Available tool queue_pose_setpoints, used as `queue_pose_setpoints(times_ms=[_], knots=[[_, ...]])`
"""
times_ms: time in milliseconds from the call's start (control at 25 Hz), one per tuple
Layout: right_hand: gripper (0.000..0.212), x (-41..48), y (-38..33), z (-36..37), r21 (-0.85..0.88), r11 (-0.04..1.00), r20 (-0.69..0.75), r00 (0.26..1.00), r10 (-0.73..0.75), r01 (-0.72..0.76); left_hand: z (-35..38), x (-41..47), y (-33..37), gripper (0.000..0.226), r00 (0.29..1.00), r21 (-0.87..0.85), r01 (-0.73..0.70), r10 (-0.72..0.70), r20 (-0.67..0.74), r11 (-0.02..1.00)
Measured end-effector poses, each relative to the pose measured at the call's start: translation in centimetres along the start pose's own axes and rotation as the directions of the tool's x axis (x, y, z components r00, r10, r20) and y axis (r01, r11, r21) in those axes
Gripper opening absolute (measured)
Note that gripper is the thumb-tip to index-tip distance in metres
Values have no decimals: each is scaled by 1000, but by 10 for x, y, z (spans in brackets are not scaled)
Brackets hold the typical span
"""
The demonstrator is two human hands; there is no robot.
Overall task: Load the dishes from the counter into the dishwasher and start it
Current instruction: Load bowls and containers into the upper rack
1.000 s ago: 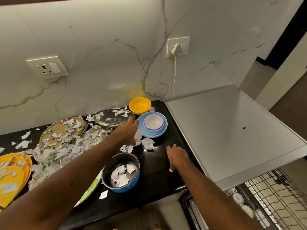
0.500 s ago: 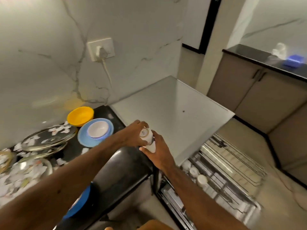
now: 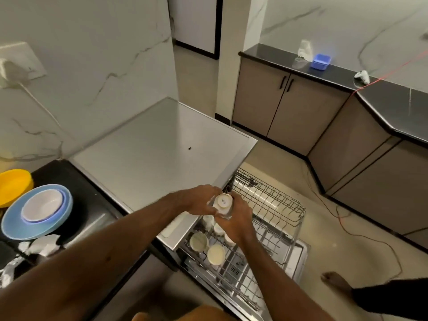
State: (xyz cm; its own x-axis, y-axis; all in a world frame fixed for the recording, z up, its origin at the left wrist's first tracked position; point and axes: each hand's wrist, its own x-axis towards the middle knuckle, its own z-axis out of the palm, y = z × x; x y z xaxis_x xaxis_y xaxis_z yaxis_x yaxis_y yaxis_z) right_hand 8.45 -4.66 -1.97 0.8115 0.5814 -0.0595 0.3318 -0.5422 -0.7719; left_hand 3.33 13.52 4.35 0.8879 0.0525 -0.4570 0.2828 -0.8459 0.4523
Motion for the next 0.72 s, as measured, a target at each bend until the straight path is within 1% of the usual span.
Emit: queue_pose_setpoints(times_ms=[80, 160, 200, 320, 400, 520, 600, 720], knots=[[68, 6, 28, -5, -30, 998, 17, 998, 61, -61, 10, 14, 12, 66, 999, 26, 5, -6, 43, 1000], [75, 16, 58, -8, -2, 991, 72, 989, 131, -131, 27, 35, 13, 57, 996, 60, 20, -25, 87, 998], [79, 15, 64, -10, 2, 988, 94, 984, 153, -154, 34, 35, 9, 57, 995, 75, 30, -37, 93, 997], [84, 25, 98, -12, -65, 974, 204, 953, 226, -217, 60, 56, -5, 62, 992, 93, 51, -61, 107, 994], [84, 29, 121, -8, -147, 966, 260, 934, 247, -214, 75, 67, -10, 56, 987, 101, 71, -85, 134, 992], [87, 32, 150, 4, -253, 948, 321, 907, 272, -194, 95, 82, -13, 38, 975, 58, 124, -133, 181, 991], [83, 29, 164, 11, -316, 930, 343, 891, 296, -187, 110, 89, -17, 40, 964, 63, 169, -178, 198, 984], [75, 27, 184, 24, -393, 904, 344, 884, 316, -170, 135, 93, -22, 50, 953, 61, 204, -212, 217, 977]])
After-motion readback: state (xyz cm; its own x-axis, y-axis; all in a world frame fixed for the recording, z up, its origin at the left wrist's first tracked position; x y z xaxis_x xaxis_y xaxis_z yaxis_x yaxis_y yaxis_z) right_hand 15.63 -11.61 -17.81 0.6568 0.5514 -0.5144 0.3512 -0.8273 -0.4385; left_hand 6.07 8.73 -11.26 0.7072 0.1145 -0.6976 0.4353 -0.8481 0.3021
